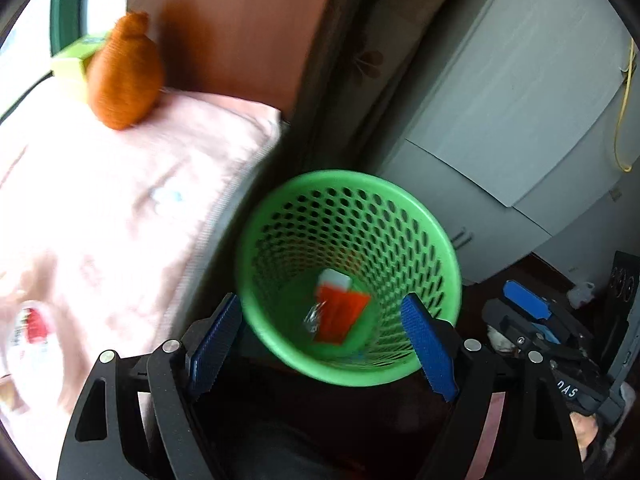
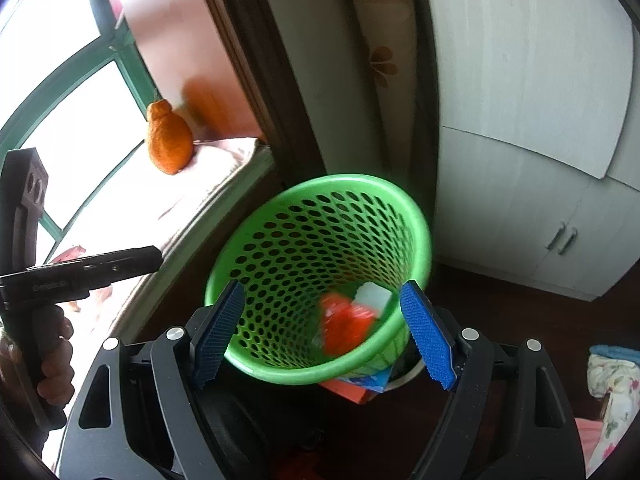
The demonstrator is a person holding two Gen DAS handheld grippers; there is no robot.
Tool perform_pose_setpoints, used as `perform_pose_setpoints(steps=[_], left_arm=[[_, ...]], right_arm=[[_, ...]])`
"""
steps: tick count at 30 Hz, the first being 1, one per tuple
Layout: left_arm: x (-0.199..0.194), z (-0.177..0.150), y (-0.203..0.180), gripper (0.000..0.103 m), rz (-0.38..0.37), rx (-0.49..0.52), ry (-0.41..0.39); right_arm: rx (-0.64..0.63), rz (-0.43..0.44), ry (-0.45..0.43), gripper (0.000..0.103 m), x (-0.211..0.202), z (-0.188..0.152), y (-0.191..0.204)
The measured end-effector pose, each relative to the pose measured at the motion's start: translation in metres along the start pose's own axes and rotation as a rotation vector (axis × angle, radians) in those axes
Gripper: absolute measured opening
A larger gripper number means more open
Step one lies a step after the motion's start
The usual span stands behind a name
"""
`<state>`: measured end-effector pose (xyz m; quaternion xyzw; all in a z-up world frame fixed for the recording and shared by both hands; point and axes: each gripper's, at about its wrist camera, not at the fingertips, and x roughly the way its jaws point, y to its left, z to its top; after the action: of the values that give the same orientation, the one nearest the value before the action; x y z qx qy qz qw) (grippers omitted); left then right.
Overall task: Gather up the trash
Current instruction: 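Move both open tools back over the window seat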
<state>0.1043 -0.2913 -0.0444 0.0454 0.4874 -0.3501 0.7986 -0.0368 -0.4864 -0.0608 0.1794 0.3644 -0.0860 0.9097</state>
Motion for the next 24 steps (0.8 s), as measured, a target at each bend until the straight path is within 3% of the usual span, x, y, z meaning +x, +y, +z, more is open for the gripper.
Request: perform_pose_setpoints(steps=[13, 24], left_arm=[[-0.082, -0.034, 0.080, 0.079, 0.229, -0.092, -0.127], [-0.132, -0.055, 0.179, 0.078, 0.381, -0.280, -0.187]], right_arm=[[-0.121, 0.098, 0.031, 0.080, 0.015, 0.003, 0.071], [-0.200, 0.203, 0.064, 0.080, 0.030, 0.008, 0.134]])
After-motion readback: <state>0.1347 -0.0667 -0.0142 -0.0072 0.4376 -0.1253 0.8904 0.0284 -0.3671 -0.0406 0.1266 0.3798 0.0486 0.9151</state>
